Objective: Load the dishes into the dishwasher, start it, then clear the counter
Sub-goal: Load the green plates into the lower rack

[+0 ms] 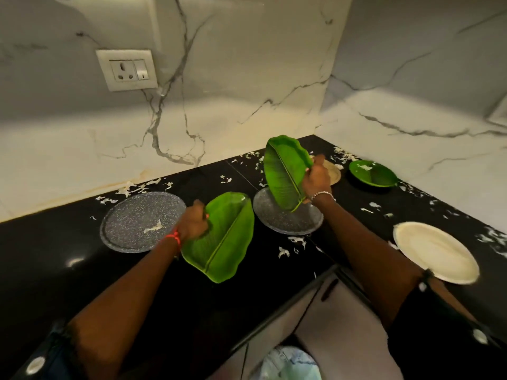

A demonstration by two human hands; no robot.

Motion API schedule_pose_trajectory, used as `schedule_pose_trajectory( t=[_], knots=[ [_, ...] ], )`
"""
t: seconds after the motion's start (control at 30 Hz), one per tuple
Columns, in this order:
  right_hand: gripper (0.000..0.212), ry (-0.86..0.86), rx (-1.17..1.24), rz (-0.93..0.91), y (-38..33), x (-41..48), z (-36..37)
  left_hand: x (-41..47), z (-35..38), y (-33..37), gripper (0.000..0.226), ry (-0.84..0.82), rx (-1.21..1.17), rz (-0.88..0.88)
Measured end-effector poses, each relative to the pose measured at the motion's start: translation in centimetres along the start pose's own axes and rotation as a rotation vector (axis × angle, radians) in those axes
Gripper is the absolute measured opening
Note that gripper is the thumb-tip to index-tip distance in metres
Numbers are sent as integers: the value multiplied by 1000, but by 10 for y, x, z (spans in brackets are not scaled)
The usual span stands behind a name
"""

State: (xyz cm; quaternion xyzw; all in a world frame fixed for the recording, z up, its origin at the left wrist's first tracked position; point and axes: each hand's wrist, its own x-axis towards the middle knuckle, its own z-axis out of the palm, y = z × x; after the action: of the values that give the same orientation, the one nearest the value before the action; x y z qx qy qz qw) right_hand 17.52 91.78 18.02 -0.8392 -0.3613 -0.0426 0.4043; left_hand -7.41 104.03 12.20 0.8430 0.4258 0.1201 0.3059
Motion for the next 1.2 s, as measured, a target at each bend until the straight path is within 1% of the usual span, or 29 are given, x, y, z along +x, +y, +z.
schedule_pose_trajectory(
  t=[0.1,0.2,0.27,0.33,0.4,0.53,0.67,0.73,0.83,0.87,0.93,1.0,1.07,1.2],
  knots=[
    [35,62,53,176,11,-46,-34,-31,3,5,32,67,-52,-32],
    [20,159,152,283,29,-109,-72,-78,17,14,32,131,-156,-36],
    [17,238,207,381,43,-158,-97,-109,29,22,37,124,-250,-4],
    [16,330,293,510,57,-213,-120,-143,42,30,46,70,-321,22],
    [26,396,378,620,69,-267,-143,-174,56,38,49,-7,-399,20],
    [36,459,422,801,94,-376,-195,-236,99,56,27,-162,-486,-22],
    [30,582,532,1000,112,-471,-234,-294,147,72,23,-264,-454,20],
    [27,616,573,1091,128,-517,-252,-324,169,77,20,-321,-421,26],
    [16,694,532,1184,161,-592,-278,-375,202,90,21,-435,-397,53],
    [17,713,512,1218,170,-616,-287,-391,214,94,22,-457,-390,67],
    [27,770,549,1255,180,-661,-304,-423,235,102,22,-514,-397,77],
    [20,815,636,1326,181,-704,-325,-458,258,112,23,-571,-404,71],
    [16,820,689,1367,195,-747,-342,-489,283,118,24,-595,-375,66],
    [24,807,714,1414,226,-828,-387,-570,336,141,25,-625,-329,71]
  ],
)
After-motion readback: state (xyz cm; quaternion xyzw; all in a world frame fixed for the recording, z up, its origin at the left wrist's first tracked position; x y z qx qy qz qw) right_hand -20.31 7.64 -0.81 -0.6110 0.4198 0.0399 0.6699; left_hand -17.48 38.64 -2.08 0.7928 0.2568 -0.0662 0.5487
